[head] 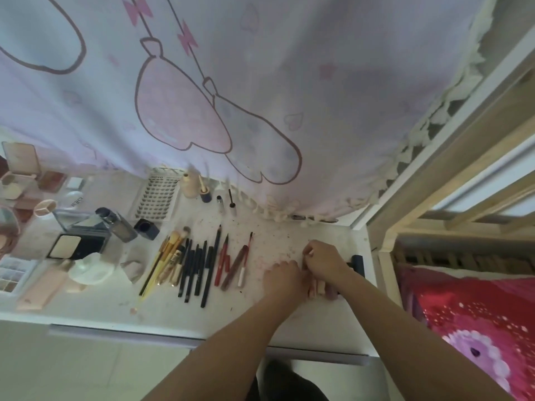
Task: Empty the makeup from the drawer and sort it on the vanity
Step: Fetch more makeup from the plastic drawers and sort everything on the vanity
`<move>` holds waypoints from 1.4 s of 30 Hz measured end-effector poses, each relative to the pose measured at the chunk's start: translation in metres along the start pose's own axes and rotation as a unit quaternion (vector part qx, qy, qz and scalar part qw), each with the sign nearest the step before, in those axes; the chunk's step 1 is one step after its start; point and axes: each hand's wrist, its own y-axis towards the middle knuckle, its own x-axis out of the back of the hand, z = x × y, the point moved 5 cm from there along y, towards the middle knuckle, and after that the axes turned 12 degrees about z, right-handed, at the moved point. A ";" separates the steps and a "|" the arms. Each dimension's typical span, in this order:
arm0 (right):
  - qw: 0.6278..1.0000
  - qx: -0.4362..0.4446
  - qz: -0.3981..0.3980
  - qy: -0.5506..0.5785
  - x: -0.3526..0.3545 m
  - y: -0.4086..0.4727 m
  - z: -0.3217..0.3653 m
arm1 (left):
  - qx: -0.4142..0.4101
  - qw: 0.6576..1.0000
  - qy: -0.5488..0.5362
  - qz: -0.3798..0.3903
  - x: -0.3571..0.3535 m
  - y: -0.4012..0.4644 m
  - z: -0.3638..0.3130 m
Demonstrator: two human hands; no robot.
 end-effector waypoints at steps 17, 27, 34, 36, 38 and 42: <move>0.969 0.110 0.147 0.164 0.015 -0.026 0.036 | -0.158 0.966 -0.206 -0.008 0.050 -0.048 0.043; 0.975 0.088 0.191 0.075 0.026 -0.051 0.038 | -0.202 0.961 -0.189 0.024 0.072 -0.055 0.047; 0.973 0.107 0.174 0.107 0.032 -0.056 0.040 | -0.214 0.963 -0.165 0.012 0.081 -0.056 0.046; 0.976 0.084 0.178 0.098 0.032 -0.057 0.037 | -0.214 0.963 -0.163 0.004 0.083 -0.057 0.047; 0.977 0.078 0.185 0.070 0.032 -0.057 0.035 | -0.218 0.962 -0.166 0.011 0.083 -0.059 0.047; 0.970 0.118 0.190 0.098 0.033 -0.057 0.033 | -0.211 0.958 -0.193 0.036 0.077 -0.058 0.051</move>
